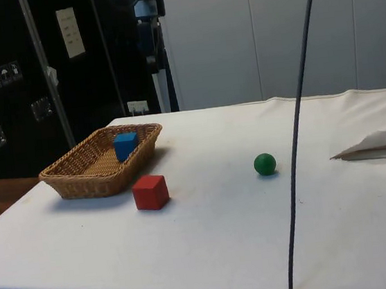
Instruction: Place all non-red objects into the basket.
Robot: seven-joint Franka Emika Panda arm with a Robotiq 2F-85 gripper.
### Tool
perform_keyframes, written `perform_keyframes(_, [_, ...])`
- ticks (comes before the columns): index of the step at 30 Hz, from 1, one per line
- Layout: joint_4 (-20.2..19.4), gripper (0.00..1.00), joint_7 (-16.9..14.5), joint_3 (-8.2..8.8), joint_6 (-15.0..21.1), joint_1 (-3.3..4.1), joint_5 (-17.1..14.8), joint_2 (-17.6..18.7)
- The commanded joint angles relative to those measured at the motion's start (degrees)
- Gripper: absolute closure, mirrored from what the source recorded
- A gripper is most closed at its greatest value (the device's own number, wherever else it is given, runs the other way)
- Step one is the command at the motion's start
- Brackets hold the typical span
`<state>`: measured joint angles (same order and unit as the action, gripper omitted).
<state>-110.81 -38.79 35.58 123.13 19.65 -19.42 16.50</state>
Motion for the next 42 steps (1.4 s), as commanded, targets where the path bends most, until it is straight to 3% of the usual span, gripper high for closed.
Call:
perform_keyframes(1, [-0.92, 0.00, 1.38, -0.06, 1.38, 0.80, 1.32, -0.63])
perform_keyframes(6, [-2.23, 0.00, 3.32, -1.26, 2.46, 1.03, 3.27, -1.72])
perform_keyframes(7, [-1.66, 0.00, 2.46, -1.60, 1.38, 0.46, 2.18, -1.26])
perform_keyframes(8, [-2.52, 0.00, 3.61, -1.38, 2.69, 1.09, 3.72, -1.89])
perform_keyframes(13, [-4.53, 0.00, 5.79, -2.06, 3.21, 1.43, 7.05, -3.72])
perform_keyframes(15, [-5.27, 0.00, 6.47, -2.41, 3.38, 1.38, 8.25, -4.47])
perform_keyframes(16, [-4.47, 0.00, 5.61, -2.86, 2.23, 0.80, 7.05, -3.90])
perform_keyframes(17, [-5.67, 0.00, 6.82, -2.58, 3.44, 1.38, 8.88, -4.93])
perform_keyframes(24, [-9.22, 0.00, 9.63, -3.78, 3.90, 1.26, 13.87, -8.48])
perform_keyframes(25, [-8.77, 0.00, 8.82, -4.07, 2.98, 0.86, 12.83, -8.19])
perform_keyframes(29, [-11.17, 0.00, 11.46, -4.53, 3.84, 1.15, 16.79, -10.71])
perform_keyframes(33, [-12.61, 0.00, 12.83, -5.16, 3.78, 1.09, 19.02, -12.43])
perform_keyframes(34, [-11.97, 0.00, 11.75, -5.21, 3.04, 0.86, 17.59, -11.86])
perform_keyframes(35, [-13.01, 0.00, 13.24, -5.33, 3.78, 1.09, 19.60, -12.89])
perform_keyframes(42, [-15.70, 0.00, 16.16, -6.76, 3.78, 1.03, 23.61, -16.16])
